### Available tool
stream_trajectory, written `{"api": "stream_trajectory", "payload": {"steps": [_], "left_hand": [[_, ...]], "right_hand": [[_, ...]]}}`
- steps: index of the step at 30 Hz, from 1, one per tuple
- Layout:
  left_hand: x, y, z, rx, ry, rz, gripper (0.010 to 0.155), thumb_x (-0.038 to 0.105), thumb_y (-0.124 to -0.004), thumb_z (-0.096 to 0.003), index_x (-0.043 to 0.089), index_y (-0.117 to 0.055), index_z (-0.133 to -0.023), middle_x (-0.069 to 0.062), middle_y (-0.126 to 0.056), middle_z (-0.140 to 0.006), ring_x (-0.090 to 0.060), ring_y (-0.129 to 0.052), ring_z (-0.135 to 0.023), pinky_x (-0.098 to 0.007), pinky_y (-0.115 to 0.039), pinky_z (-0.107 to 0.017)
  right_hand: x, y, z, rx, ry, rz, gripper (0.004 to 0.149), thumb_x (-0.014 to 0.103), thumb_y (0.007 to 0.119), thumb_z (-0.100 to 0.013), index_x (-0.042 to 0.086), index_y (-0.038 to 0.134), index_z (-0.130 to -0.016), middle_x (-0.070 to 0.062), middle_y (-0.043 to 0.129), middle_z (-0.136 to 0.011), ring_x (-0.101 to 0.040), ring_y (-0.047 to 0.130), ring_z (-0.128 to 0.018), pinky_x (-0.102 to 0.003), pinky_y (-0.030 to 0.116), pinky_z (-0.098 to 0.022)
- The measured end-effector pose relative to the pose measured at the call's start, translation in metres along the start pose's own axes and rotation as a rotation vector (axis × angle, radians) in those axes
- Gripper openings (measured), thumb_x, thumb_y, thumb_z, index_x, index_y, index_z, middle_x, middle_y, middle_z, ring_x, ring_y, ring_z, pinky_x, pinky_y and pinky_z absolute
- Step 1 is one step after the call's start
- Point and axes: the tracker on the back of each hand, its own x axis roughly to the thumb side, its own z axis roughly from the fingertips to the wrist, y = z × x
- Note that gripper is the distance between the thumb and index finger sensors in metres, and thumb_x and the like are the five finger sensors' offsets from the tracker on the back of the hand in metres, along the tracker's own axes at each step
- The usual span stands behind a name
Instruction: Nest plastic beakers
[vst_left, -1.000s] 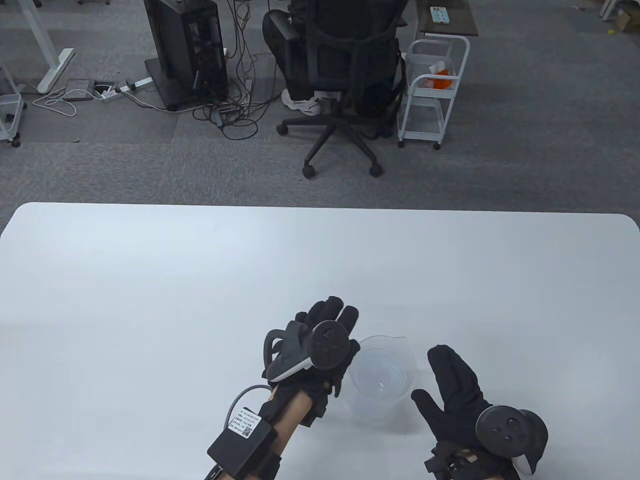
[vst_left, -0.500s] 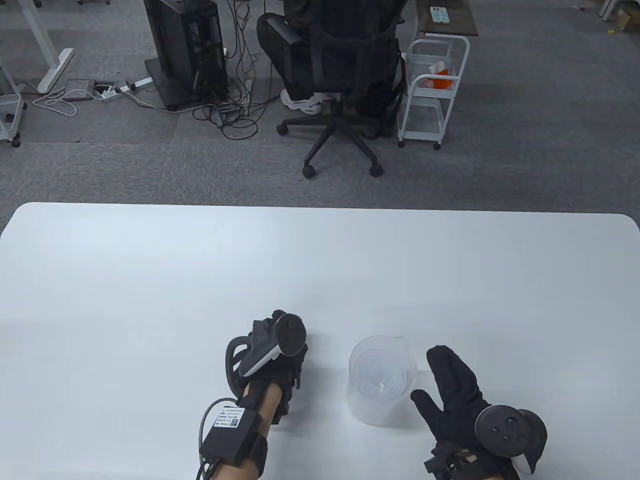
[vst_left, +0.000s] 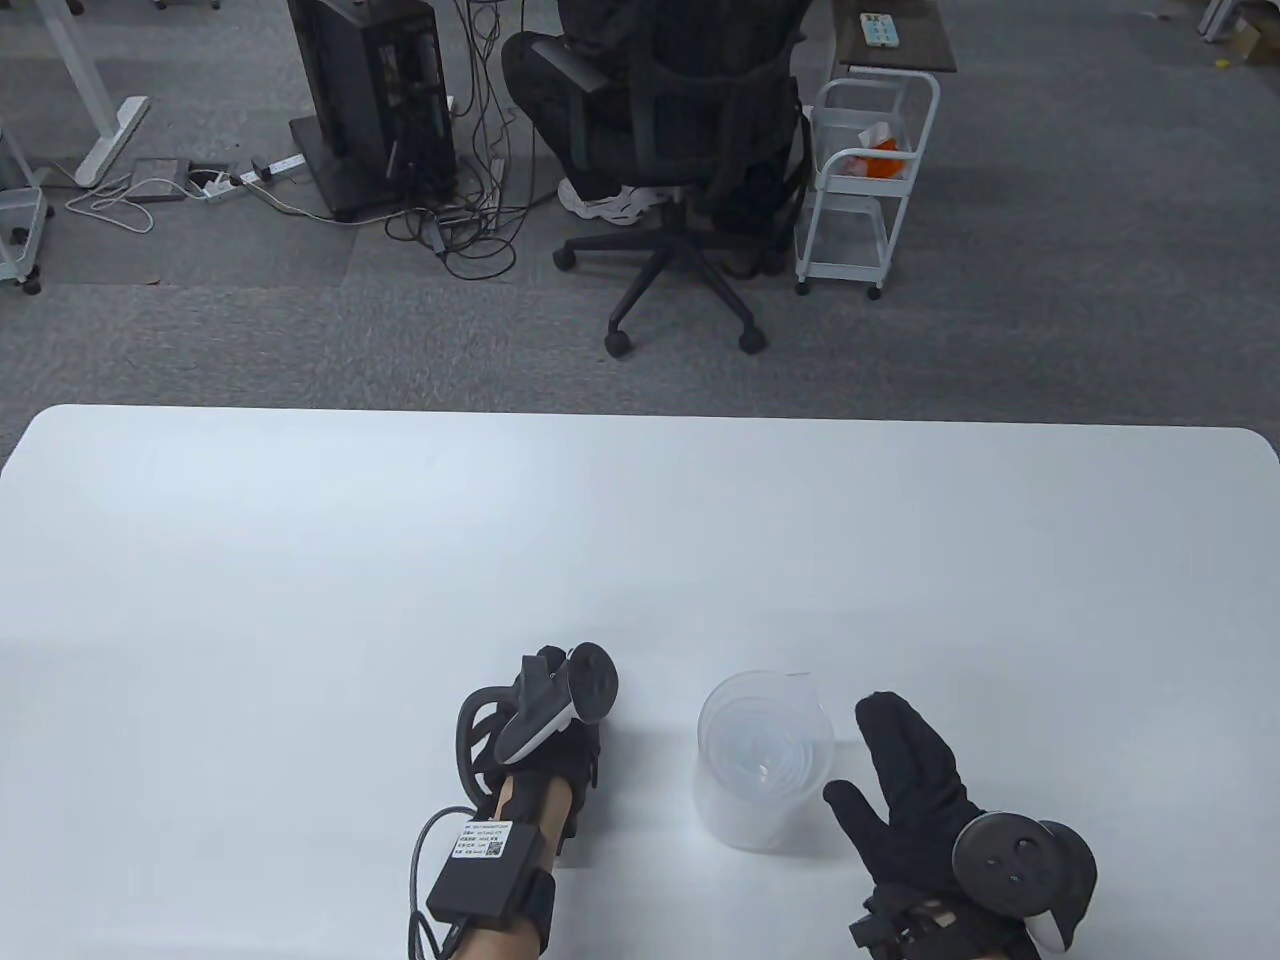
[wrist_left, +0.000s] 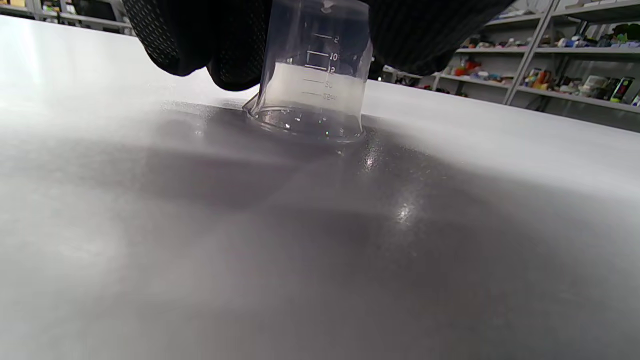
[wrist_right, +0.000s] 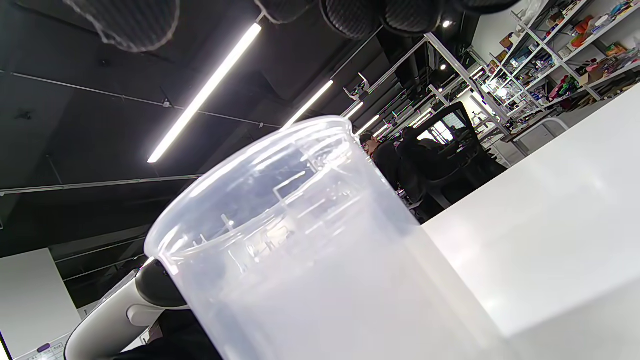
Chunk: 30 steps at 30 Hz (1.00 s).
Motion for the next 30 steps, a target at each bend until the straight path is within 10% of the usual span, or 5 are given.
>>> {"api": "stream_trajectory", "payload": {"steps": [13, 30], "left_hand": [[-0.005, 0.023, 0.017, 0.103, -0.057, 0.185, 0.058, 0.036, -0.068, -0.0458, 0.02, -0.058, -0.101, -0.015, -0.059, -0.104, -0.038, -0.082, -0.084, -0.045, -0.075, -0.058], [0.019, 0.094, 0.093, 0.177, -0.412, 0.84, 0.058, 0.037, -0.067, -0.0476, 0.019, -0.057, -0.102, -0.016, -0.058, -0.104, -0.038, -0.083, -0.084, -0.044, -0.076, -0.058]], "right_hand": [[0.004, 0.001, 0.0, -0.022, -0.035, 0.028, 0.076, 0.055, 0.072, -0.049, 0.009, 0.045, -0.103, -0.023, 0.049, -0.111, -0.051, 0.053, -0.099, -0.065, 0.05, -0.066], [0.072, -0.002, -0.003, -0.088, -0.313, 0.14, 0.075, 0.054, 0.073, -0.049, 0.011, 0.045, -0.103, -0.021, 0.049, -0.112, -0.049, 0.054, -0.099, -0.064, 0.05, -0.068]]}}
